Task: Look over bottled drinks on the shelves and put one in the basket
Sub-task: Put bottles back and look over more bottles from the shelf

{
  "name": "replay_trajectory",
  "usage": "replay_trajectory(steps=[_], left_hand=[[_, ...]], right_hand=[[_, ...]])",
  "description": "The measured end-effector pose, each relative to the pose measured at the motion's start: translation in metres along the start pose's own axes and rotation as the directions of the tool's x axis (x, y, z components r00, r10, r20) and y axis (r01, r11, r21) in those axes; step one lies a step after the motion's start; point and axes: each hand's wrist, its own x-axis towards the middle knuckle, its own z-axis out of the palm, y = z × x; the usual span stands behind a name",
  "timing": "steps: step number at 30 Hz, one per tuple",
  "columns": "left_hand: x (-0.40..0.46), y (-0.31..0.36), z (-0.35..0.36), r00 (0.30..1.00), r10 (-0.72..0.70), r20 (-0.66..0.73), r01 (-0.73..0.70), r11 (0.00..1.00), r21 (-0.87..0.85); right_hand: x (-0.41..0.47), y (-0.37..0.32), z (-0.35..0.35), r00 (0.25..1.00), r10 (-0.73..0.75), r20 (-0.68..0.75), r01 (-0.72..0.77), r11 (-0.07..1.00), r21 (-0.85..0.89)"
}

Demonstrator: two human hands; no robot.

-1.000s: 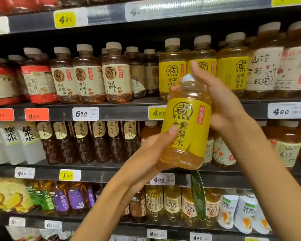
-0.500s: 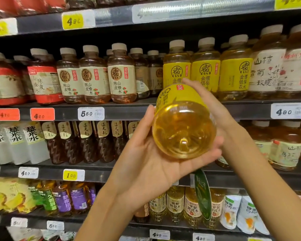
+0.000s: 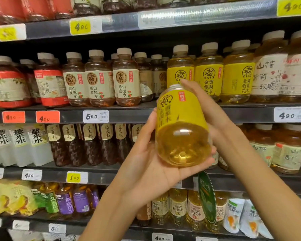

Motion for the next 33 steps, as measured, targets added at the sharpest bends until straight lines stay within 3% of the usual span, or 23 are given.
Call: replay_trajectory(steps=[2, 4, 6, 8, 10, 12, 14, 19, 23, 28, 33], left_hand=[[0.001, 0.001, -0.006, 0.999, 0.033, 0.028, -0.035, 0.994, 0.1], [0.002, -0.001, -0.013, 0.995, 0.094, -0.014, -0.085, 0.949, 0.305], [0.002, 0.001, -0.015, 0.97, 0.223, -0.095, -0.129, 0.808, 0.575], [0.005, 0.003, -0.015, 0.906, 0.391, -0.159, -0.12, 0.601, 0.79], [0.012, 0.0, -0.016, 0.837, 0.522, -0.166, -0.103, 0.448, 0.888], [0.019, -0.007, -0.02, 0.804, 0.582, -0.121, -0.122, 0.361, 0.925], [0.023, -0.012, -0.028, 0.825, 0.559, -0.084, -0.154, 0.366, 0.918], [0.016, 0.007, -0.045, 0.962, 0.265, -0.066, -0.127, 0.649, 0.75], [0.02, 0.011, -0.047, 0.986, 0.16, -0.05, -0.086, 0.74, 0.667], [0.019, 0.007, -0.046, 0.963, 0.27, -0.02, -0.167, 0.653, 0.739], [0.024, -0.004, -0.034, 0.825, 0.558, -0.089, -0.248, 0.5, 0.829]], right_hand=[[-0.003, -0.007, 0.004, 0.996, -0.04, 0.08, 0.042, 0.999, -0.025], [-0.006, -0.012, 0.005, 0.99, -0.124, 0.068, 0.133, 0.98, -0.146], [-0.012, -0.013, 0.002, 0.972, -0.234, 0.037, 0.234, 0.924, -0.301], [-0.018, -0.013, 0.003, 0.952, -0.301, 0.059, 0.297, 0.86, -0.415], [-0.021, -0.01, 0.009, 0.942, -0.328, 0.065, 0.316, 0.809, -0.496], [-0.022, -0.005, 0.014, 0.922, -0.387, 0.014, 0.335, 0.78, -0.529], [-0.02, -0.003, 0.014, 0.9, -0.436, -0.017, 0.368, 0.779, -0.507], [-0.02, -0.005, 0.005, 0.912, -0.407, 0.056, 0.399, 0.843, -0.361], [-0.015, -0.006, 0.005, 0.913, -0.386, 0.133, 0.408, 0.868, -0.283], [-0.01, -0.003, 0.001, 0.918, -0.357, 0.172, 0.388, 0.896, -0.214], [-0.01, -0.002, 0.003, 0.901, -0.426, 0.085, 0.42, 0.806, -0.417]])
